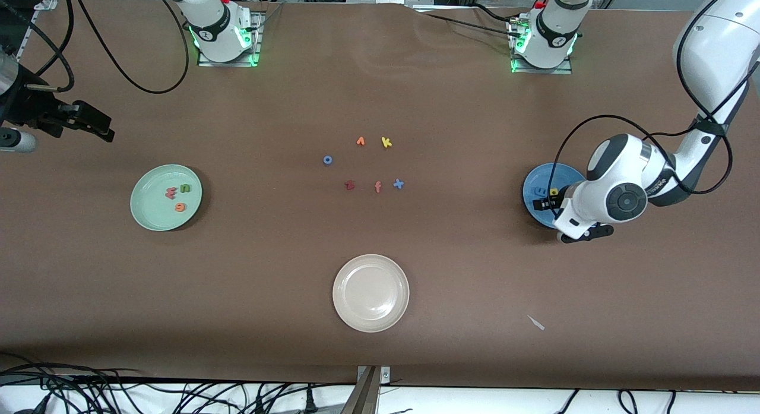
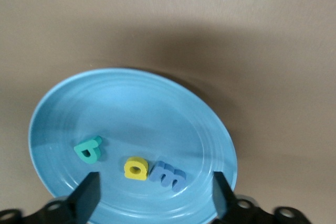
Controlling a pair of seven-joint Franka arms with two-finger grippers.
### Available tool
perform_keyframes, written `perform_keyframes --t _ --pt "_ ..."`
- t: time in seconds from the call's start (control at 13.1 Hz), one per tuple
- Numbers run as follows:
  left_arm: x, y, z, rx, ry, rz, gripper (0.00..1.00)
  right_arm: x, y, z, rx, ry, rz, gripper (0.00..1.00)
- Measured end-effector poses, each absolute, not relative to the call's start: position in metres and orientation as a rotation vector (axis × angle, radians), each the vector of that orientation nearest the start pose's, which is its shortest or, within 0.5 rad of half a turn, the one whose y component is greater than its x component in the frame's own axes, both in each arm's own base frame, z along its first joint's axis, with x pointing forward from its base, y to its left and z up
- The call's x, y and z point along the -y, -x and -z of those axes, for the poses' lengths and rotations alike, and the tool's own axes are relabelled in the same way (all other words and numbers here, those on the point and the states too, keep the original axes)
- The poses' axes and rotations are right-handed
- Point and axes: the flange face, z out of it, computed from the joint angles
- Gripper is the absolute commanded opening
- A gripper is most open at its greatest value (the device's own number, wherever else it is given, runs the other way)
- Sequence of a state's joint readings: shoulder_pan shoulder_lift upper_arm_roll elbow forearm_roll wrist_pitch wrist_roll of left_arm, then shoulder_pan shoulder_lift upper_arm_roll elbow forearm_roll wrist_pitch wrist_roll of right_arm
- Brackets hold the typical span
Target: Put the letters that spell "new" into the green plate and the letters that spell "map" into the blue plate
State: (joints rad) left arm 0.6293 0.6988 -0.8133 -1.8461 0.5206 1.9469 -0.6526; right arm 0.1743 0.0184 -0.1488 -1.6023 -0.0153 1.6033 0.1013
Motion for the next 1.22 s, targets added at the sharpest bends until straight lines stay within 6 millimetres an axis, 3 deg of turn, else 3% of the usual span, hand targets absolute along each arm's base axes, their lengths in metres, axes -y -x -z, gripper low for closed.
perform_keyframes --t 0.38,0.69,0.92,1.22 --pt "0.05 -0.608 -0.228 0.353 3.02 -0.448 1.0 -0.013 -0.562 -0.602 -0.119 3.158 -0.025 1.0" --pt "0.039 -0.633 -0.257 0.369 3.045 -0.36 1.0 -0.014 -0.562 -0.602 -0.119 3.158 -0.025 1.0" --pt "0.019 -0.652 -0.293 0.332 3.064 -0.382 1.0 -0.014 -0.562 -0.602 -0.119 3.158 -0.025 1.0" --pt "-0.001 -0.673 -0.372 0.21 3.084 -0.507 1.0 -0.014 -0.562 -0.603 -0.119 3.159 -0.023 1.0"
